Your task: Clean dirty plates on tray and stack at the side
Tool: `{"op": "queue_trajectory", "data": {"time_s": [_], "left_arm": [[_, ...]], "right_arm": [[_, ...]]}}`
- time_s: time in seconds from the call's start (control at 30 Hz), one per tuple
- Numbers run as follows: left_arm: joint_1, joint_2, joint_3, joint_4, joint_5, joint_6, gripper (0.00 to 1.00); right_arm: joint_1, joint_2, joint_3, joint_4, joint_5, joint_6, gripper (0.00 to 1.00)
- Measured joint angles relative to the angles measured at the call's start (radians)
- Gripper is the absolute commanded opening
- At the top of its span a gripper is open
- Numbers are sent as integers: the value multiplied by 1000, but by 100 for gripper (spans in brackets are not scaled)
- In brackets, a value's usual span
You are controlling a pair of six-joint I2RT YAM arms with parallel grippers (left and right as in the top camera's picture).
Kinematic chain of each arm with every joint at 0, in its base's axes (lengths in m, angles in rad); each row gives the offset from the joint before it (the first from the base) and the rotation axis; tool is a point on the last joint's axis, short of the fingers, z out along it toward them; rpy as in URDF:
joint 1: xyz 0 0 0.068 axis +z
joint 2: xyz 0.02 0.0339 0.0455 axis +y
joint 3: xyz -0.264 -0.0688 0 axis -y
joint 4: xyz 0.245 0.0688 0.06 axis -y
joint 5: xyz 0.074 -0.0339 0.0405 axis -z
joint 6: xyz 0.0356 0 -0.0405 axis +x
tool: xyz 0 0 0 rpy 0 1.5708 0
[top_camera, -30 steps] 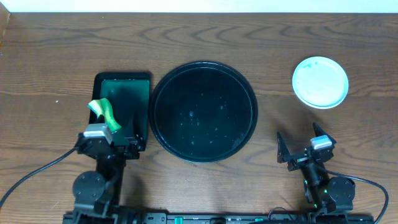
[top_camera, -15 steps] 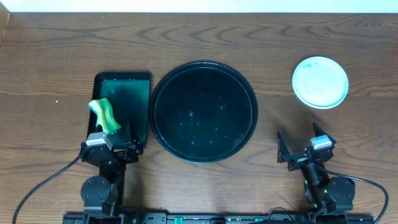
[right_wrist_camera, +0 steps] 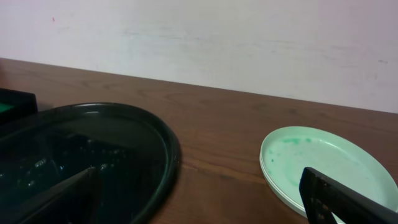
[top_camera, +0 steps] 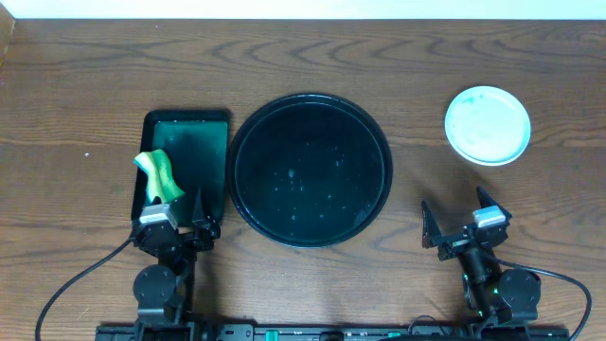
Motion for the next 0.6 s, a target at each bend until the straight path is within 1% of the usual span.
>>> {"op": "queue_trajectory", "data": {"time_s": [0.6], "left_arm": [[0, 0, -38, 29, 0, 0, 81]], "right_arm": [[0, 0, 0, 0, 0, 0, 99]]}}
